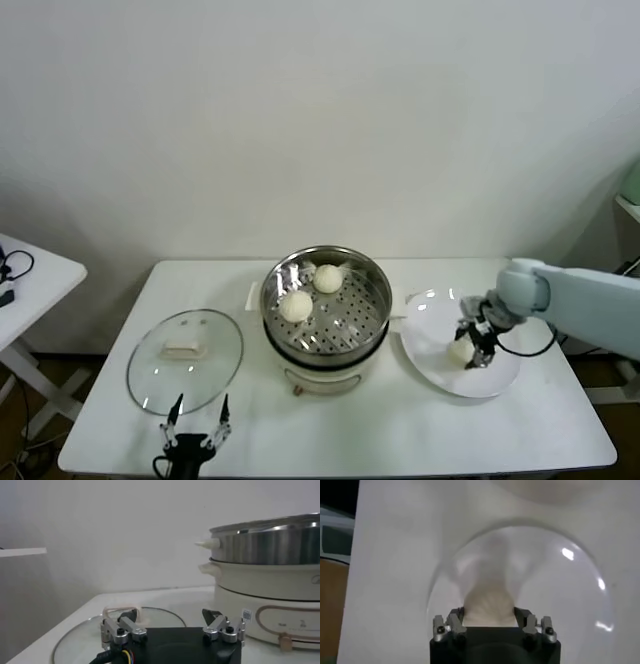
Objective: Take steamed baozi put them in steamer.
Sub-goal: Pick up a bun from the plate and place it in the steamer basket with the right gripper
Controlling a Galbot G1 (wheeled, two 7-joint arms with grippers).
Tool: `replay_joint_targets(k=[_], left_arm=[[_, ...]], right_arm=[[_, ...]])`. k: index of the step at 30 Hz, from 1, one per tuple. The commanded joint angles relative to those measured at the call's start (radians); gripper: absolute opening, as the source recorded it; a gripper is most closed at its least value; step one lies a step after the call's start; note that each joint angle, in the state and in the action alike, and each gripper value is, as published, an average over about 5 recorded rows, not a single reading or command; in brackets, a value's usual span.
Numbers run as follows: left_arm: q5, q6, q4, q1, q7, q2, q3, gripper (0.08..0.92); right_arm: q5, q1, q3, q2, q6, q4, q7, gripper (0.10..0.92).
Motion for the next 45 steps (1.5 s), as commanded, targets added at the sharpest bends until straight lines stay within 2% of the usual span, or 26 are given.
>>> replay_joint_targets(k=[1, 9, 15, 20, 32, 45], left_arm=[[0.001, 0.001, -0.002, 0.002, 0.0, -0.03, 0.0, 0.823], [0.004, 0.001, 0.004, -0.002, -0.001, -0.032, 0.004, 0.823], [0.009, 0.001, 0.006, -0.005, -0.001, -0.036, 0.01, 0.823], [0.008, 0.0, 0.014, -0.009, -0.002, -0.035, 0.009, 0.823], [0.002, 0.002, 0.018, -0.007, -0.002, -0.03, -0.001, 0.823], [0.002, 0.001, 0.024, -0.015, -0.001, -0.031, -0.001, 0.823]], right_arm=[[0.083, 0.444, -0.217, 0.064, 0.117, 0.052, -0.107, 0.675], [0.19, 0.661, -0.148, 0.228, 0.319, 0.113, -0.188, 0.679], [0.068, 0.609, -0.013, 0.345, 0.438, 0.247, -0.159, 0.675], [-0.064, 0.46, 0.037, 0.436, 0.493, 0.279, -0.115, 0.666], [-0.325, 0.137, 0.032, 0.566, 0.565, 0.122, -0.059, 0.649], [-0.391, 0.036, 0.081, 0.63, 0.593, -0.016, -0.027, 0.645]])
